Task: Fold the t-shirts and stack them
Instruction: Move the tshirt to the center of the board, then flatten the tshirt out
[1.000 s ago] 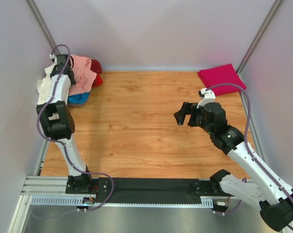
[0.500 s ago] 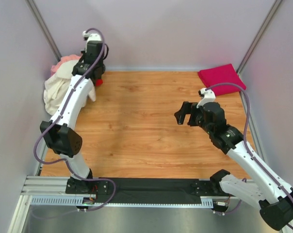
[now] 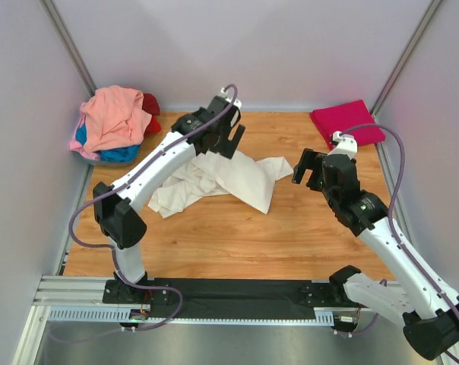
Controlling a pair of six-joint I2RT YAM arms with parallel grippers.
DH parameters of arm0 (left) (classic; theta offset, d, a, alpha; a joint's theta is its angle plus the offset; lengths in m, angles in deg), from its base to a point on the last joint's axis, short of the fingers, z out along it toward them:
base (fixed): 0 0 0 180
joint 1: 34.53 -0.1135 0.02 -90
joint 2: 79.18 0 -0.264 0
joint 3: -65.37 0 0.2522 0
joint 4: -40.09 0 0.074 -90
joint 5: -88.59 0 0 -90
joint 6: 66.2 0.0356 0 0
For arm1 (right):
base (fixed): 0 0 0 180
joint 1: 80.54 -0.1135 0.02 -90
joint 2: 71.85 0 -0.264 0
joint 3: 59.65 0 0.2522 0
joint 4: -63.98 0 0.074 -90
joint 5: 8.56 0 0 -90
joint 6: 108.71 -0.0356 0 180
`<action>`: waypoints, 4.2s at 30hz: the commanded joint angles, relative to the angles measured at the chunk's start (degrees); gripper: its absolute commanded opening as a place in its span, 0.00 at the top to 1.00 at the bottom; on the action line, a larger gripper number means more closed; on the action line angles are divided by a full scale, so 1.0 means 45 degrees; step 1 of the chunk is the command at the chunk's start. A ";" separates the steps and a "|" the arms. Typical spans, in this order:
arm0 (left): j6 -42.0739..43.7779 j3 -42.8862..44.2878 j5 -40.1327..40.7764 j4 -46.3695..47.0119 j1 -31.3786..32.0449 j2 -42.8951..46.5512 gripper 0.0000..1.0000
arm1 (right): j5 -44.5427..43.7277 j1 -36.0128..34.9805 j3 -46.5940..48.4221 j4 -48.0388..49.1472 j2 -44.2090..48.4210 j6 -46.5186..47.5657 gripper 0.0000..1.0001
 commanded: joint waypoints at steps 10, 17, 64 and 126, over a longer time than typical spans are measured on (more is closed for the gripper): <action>-0.3608 -0.6674 0.0781 0.0850 -0.0380 0.3642 0.00 | 0.4528 -0.0756 0.0911 0.0289 -0.3875 -0.0589 0.08; -0.4139 -1.0365 -0.0545 0.3698 -0.1124 0.5734 0.09 | 0.4254 -0.1324 0.0736 0.0112 -0.6337 -0.1077 0.16; -0.3708 -0.8573 0.0566 0.5521 0.0361 -0.1100 0.52 | 0.2788 -0.0583 0.2493 -0.1079 -0.9269 0.0133 1.00; -0.2127 -0.4551 0.2050 0.1577 0.0439 0.4539 1.00 | 0.3218 0.1075 0.5009 -0.2230 -0.6205 0.0347 0.99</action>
